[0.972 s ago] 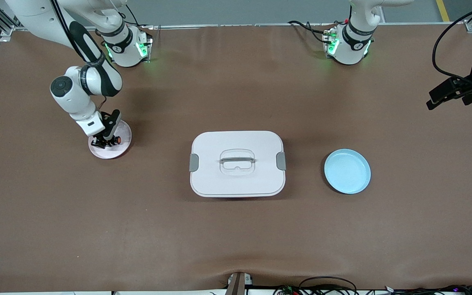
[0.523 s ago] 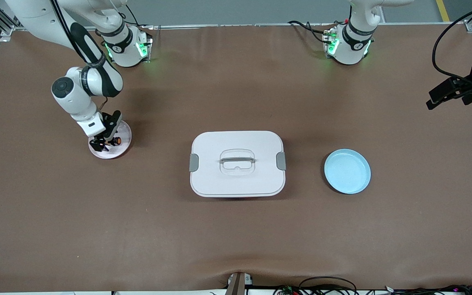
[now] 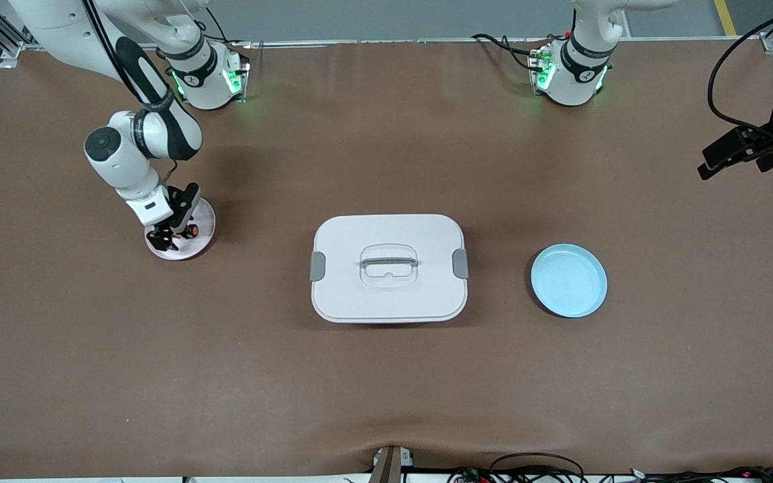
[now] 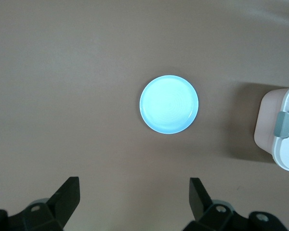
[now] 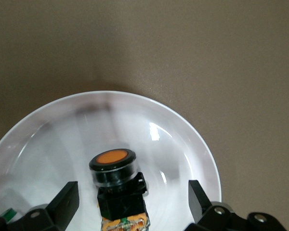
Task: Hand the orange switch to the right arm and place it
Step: 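Lower the switch with the right gripper onto the white plate, then open the right gripper to release the switch on the plate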
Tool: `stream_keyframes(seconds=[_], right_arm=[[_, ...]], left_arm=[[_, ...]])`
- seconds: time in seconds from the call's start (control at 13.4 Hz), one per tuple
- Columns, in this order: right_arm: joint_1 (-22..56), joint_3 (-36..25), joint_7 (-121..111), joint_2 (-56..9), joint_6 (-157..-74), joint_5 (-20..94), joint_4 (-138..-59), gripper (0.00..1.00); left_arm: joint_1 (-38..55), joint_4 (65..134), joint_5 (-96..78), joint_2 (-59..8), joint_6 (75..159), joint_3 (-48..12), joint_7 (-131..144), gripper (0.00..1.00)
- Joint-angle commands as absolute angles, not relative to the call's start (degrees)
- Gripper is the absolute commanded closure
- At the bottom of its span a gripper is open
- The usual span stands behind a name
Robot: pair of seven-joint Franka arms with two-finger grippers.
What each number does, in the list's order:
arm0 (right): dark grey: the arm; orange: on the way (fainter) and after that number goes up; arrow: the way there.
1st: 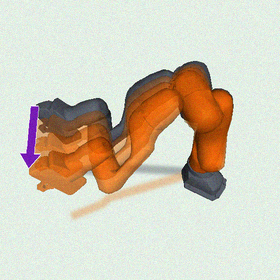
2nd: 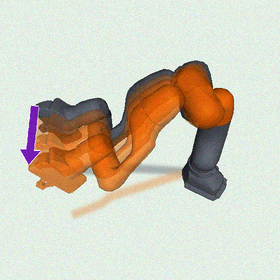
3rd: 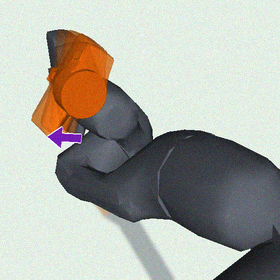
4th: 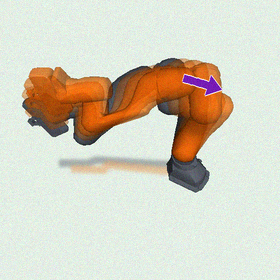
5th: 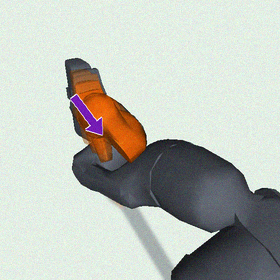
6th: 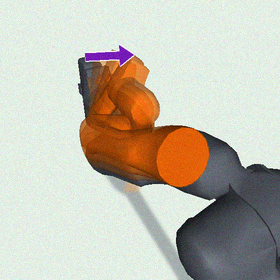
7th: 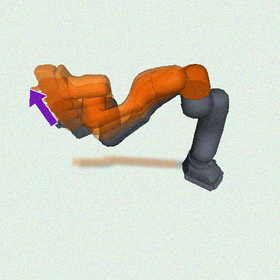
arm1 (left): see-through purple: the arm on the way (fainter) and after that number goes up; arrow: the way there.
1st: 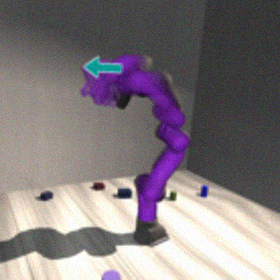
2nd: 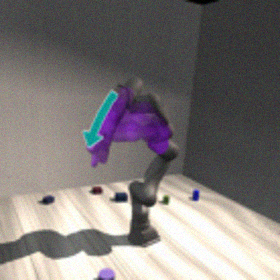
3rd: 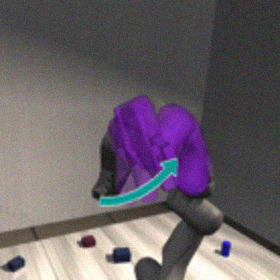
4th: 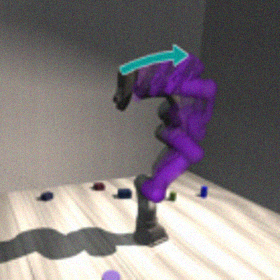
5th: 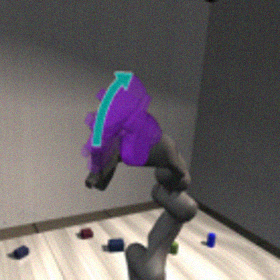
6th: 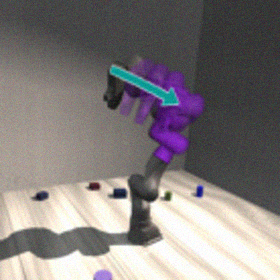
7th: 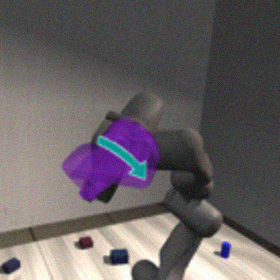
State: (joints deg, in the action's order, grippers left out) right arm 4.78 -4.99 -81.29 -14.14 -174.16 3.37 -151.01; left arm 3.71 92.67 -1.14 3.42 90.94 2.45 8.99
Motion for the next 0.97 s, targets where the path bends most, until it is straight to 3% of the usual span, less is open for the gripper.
stream_keyframes(seconds=[0.0,0.6,0.9], right_arm=[[5.27,-4.48,-79.9,-14.5,-172.72,3.52,-149.68,0.0],[5.27,-3.34,-76.82,-12.75,-163.93,3.6,-146.96,0.0],[5.54,-3.34,-73.92,-9.85,-153.49,3.6,-143.01,0.0]], left_arm=[[4.04,91.14,-0.97,2.9,89.65,2.64,8.7,0.0],[3.96,91.14,-0.97,2.81,89.56,2.64,8.88,0.0],[3.96,91.14,-0.97,2.81,89.56,2.64,8.96,0.0]])
